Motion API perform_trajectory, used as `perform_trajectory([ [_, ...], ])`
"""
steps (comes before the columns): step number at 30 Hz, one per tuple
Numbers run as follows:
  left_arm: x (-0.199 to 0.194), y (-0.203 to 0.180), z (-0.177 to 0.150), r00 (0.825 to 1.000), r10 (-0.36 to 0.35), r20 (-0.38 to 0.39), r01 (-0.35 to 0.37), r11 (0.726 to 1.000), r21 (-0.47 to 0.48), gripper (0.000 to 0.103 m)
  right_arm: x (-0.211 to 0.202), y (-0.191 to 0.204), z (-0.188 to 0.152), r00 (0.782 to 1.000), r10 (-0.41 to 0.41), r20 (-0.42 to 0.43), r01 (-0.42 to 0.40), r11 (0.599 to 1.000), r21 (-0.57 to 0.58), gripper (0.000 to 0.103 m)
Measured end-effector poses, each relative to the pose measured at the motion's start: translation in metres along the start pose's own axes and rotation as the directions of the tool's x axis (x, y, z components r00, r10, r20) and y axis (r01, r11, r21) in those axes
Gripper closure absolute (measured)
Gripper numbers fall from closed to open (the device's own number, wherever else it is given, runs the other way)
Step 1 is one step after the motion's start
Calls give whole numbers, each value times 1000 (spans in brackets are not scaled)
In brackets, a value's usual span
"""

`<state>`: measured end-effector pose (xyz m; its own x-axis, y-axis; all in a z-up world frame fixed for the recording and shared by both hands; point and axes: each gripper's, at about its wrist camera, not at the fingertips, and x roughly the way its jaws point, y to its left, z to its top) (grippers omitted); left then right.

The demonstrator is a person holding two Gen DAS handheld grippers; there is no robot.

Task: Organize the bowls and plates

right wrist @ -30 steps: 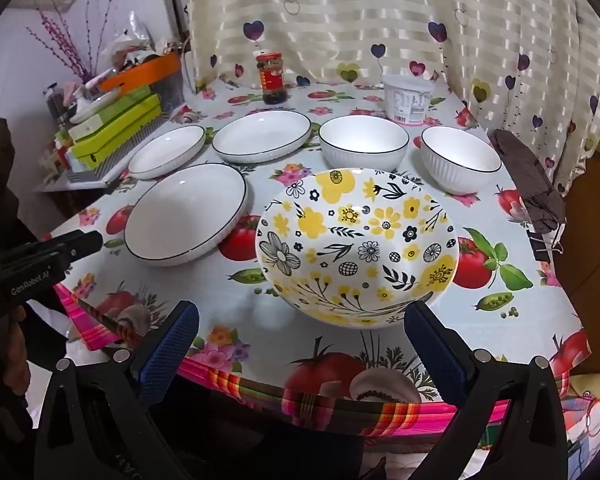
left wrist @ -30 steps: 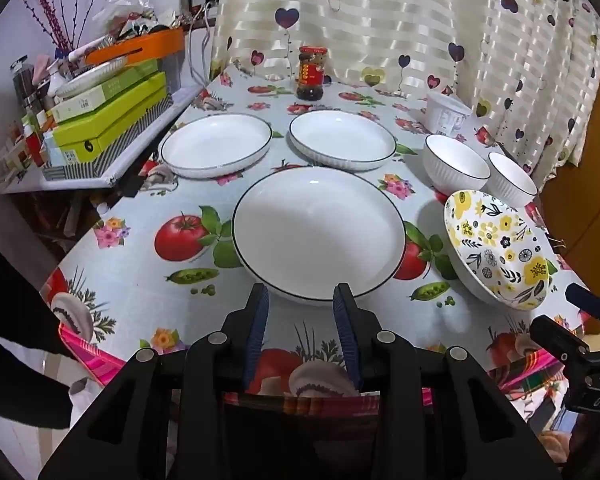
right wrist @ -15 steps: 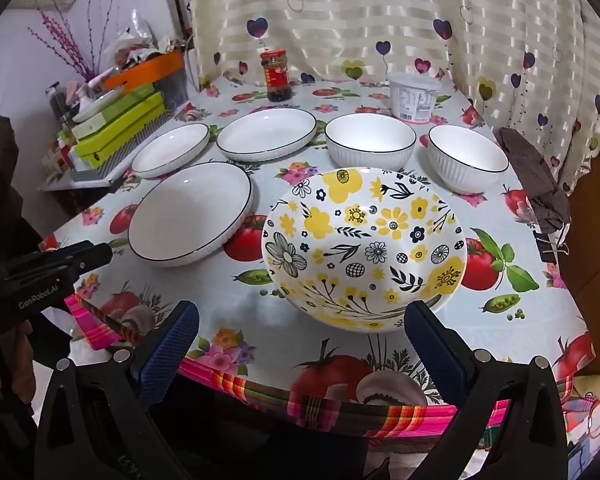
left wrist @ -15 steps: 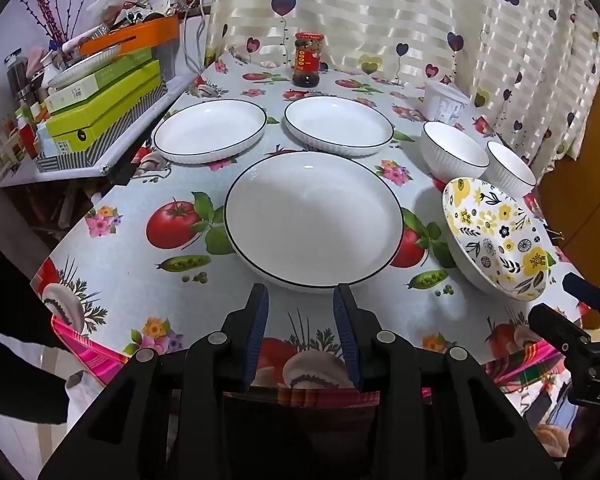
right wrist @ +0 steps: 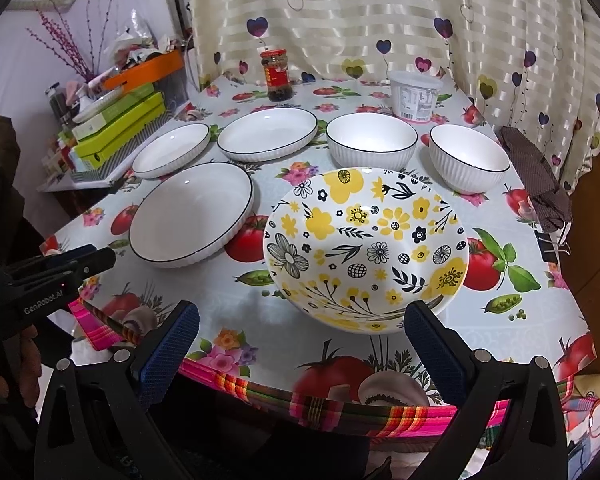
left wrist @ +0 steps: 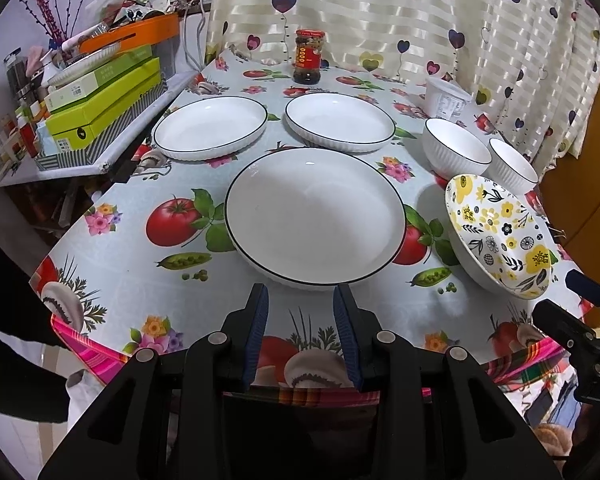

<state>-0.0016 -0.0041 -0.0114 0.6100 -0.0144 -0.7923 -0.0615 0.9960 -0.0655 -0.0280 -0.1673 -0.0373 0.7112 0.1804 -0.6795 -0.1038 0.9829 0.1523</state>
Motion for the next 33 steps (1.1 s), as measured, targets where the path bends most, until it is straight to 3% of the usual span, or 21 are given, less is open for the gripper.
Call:
perform_trajectory([
  [17, 5, 1, -3, 998, -48, -31, 48, 999, -15, 68, 0, 1, 0, 1000, 2, -4, -2, 1000, 2, 0],
  [33, 8, 2, -4, 998, -40, -40, 39, 999, -13, 68, 2, 1, 1, 1000, 5, -6, -5, 1000, 2, 0],
])
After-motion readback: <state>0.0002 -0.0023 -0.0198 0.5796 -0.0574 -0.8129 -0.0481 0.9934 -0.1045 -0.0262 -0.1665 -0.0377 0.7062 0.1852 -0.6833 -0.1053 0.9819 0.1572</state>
